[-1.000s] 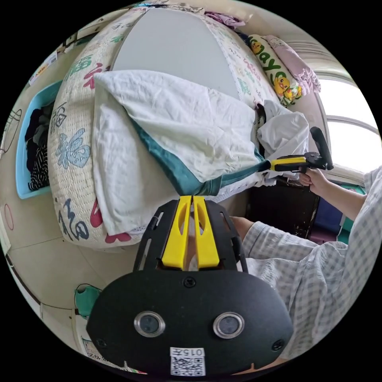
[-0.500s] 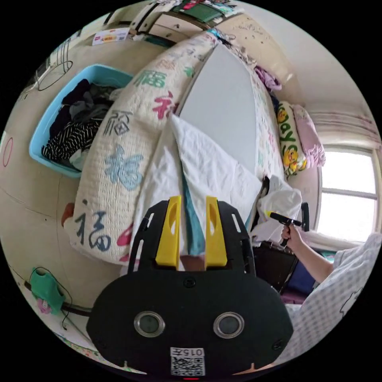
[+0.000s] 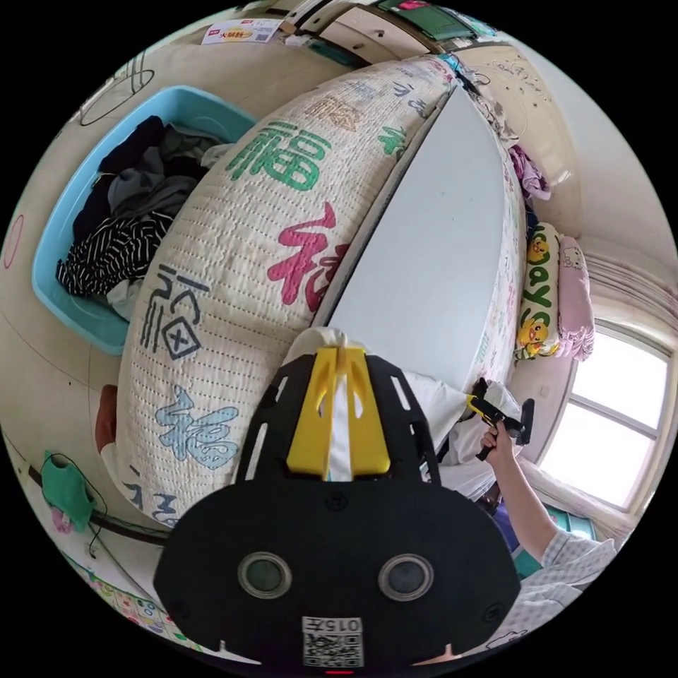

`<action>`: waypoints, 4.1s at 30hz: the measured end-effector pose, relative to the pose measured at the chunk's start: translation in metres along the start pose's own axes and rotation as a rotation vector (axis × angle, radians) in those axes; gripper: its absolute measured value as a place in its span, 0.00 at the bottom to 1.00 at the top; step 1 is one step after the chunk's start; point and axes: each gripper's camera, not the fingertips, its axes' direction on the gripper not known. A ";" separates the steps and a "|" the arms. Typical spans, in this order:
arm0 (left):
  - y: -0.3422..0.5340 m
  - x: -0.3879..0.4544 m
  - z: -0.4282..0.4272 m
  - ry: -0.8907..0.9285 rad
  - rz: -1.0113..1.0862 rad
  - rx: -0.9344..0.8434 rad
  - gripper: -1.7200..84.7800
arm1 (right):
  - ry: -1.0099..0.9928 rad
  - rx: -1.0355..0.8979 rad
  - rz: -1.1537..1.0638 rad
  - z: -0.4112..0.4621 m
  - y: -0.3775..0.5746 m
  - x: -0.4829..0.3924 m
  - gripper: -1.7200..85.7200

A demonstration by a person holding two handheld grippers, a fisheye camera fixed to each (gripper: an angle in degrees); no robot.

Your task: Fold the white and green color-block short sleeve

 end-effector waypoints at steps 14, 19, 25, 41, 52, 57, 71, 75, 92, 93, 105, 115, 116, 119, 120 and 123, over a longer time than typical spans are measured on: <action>-0.040 0.017 -0.010 -0.040 0.076 0.119 0.03 | 0.023 0.194 0.002 -0.010 -0.009 -0.005 0.04; -0.015 0.002 -0.021 0.009 0.097 0.167 0.07 | -0.024 0.229 -0.243 -0.005 0.059 -0.028 0.04; 0.004 -0.022 -0.007 0.078 0.072 0.115 0.09 | -0.135 -0.022 -0.783 0.076 0.200 -0.130 0.08; -0.031 0.010 -0.011 0.030 0.210 0.065 0.01 | 0.121 -0.193 -0.926 0.200 0.292 -0.217 0.02; -0.034 0.017 -0.037 -0.043 0.182 0.036 0.01 | 0.146 -0.231 -0.819 0.203 0.302 -0.209 0.07; 0.008 0.027 -0.086 -0.002 0.237 0.043 0.02 | 0.037 -0.209 -0.697 0.158 0.297 -0.151 0.08; 0.163 0.101 -0.045 0.059 0.082 -0.247 0.09 | -0.163 -0.194 -0.096 0.108 0.242 0.067 0.12; 0.174 0.130 -0.042 -0.014 0.007 -0.295 0.04 | -0.135 -0.249 -0.117 0.105 0.239 0.077 0.05; 0.204 0.269 -0.128 -0.267 0.019 -0.299 0.02 | -0.149 -0.294 -0.267 0.048 0.249 0.136 0.05; 0.205 0.284 -0.140 -0.283 0.032 -0.303 0.02 | -0.168 -0.290 -0.244 0.041 0.250 0.145 0.07; 0.126 0.605 -0.127 -0.144 0.692 -0.295 0.09 | -0.398 -0.182 -0.226 -0.012 0.254 0.193 0.12; 0.124 0.792 -0.021 -0.502 0.995 -0.473 0.10 | -0.420 -0.184 -0.168 -0.023 0.257 0.202 0.03; 0.127 0.800 -0.016 -0.539 1.005 -0.493 0.06 | -0.418 -0.191 -0.164 -0.024 0.257 0.204 0.03; 0.126 0.815 -0.022 -0.567 0.968 -0.476 0.03 | -0.388 -0.185 -0.163 -0.032 0.260 0.211 0.02; 0.124 0.821 -0.028 -0.554 0.943 -0.457 0.02 | -0.375 -0.186 -0.173 -0.035 0.261 0.214 0.02; 0.128 0.831 -0.035 -0.569 0.940 -0.451 0.02 | -0.377 -0.211 -0.177 -0.034 0.265 0.225 0.02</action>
